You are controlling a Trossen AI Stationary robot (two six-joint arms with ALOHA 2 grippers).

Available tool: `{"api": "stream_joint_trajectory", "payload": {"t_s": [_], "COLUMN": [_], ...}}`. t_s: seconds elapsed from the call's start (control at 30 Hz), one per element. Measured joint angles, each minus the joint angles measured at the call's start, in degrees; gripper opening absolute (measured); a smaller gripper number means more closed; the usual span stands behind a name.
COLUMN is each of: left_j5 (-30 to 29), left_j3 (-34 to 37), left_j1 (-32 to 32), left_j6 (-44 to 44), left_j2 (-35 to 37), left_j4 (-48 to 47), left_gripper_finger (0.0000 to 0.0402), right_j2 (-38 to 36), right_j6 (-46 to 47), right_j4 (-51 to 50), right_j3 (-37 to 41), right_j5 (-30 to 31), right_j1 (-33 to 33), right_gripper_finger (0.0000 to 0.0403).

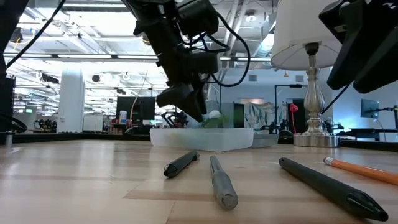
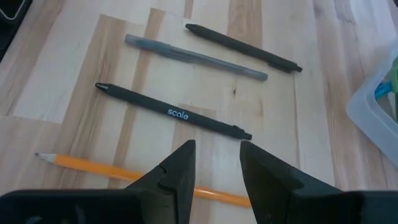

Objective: Pick & place school supplies into a supply box
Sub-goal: Put the green scissors into the black supply box, then put the orange pencil into the black supply box

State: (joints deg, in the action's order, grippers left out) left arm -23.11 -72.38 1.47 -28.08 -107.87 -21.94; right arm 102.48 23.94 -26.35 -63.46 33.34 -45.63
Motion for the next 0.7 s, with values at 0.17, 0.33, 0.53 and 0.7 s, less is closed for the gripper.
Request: {"api": "stream_joint_trajectory", "payload": {"t_s": [0.17, 0.33, 0.53, 0.7], "left_j5": [0.0, -1.9, -2.6, -1.6], "left_j3": [0.0, 0.0, 0.0, 0.0], "left_j1": [0.1, -0.2, -4.2, -10.4], "left_j6": [0.2, 0.4, 5.9, 13.2], "left_j2": [0.0, 0.9, 5.2, 9.6], "left_j4": [-0.4, -2.7, -8.4, -13.6], "left_gripper_finger": [0.0188, 0.0205, 0.0201, 0.0197], "right_j2": [0.0, 0.0, 0.0, 0.0], "right_j6": [0.2, 1.1, 5.0, 12.1], "right_j4": [0.0, -0.2, -3.0, -6.6], "right_j3": [0.0, 0.0, 0.0, 0.0], "right_j5": [0.0, 0.0, -0.4, -2.2], "right_j1": [0.0, 0.0, 0.0, -0.5], "right_gripper_finger": [0.0120, 0.0120, 0.0120, 0.0120]}}
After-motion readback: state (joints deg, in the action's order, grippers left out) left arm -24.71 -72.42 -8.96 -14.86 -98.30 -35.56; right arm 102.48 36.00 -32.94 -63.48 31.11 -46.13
